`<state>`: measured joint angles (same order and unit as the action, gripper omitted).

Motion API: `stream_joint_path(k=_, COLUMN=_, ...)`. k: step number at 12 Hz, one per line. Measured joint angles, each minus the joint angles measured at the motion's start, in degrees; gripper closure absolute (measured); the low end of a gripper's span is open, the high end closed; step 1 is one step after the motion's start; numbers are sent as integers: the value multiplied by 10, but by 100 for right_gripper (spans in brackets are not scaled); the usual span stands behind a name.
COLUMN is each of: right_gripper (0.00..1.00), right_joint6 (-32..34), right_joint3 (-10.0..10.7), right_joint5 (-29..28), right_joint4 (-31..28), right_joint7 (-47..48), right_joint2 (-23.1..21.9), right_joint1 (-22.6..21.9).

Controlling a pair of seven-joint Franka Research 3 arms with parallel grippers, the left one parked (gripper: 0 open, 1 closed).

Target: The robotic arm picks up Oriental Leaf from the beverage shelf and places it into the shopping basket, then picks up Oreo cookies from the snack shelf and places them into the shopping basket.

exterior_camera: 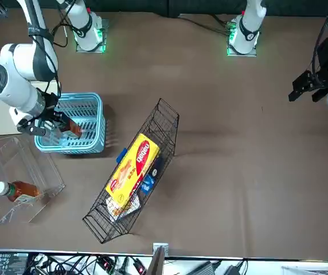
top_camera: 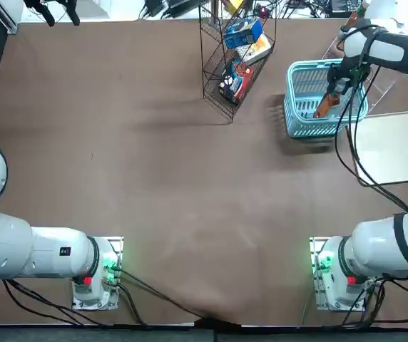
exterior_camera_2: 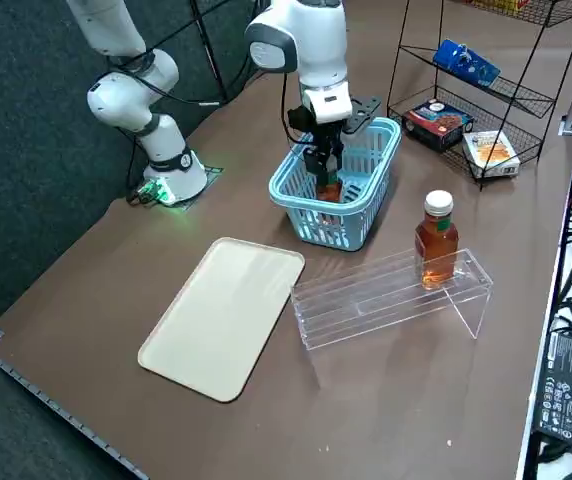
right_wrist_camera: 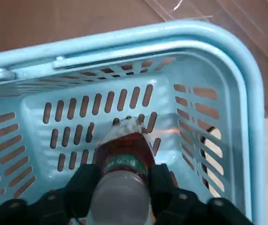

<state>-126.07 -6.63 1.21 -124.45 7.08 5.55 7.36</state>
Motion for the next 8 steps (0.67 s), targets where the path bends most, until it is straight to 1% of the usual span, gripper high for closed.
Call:
stream_joint_path(k=3, right_gripper=6, right_joint6=6, right_joint3=0, right_joint5=0, right_joint4=14, right_joint7=1, right_joint2=-8, right_joint1=-3)
stream_joint_path(k=4, right_gripper=0, right_joint6=20, right_joint3=0, right_joint5=0, right_joint4=24, right_joint7=3, right_joint2=-14, right_joint1=-5)
stream_joint_path(k=8, right_gripper=0, right_joint6=131, right_joint3=0, right_joint5=0, right_joint4=85, right_joint7=8, right_joint2=-51, right_joint1=-9)
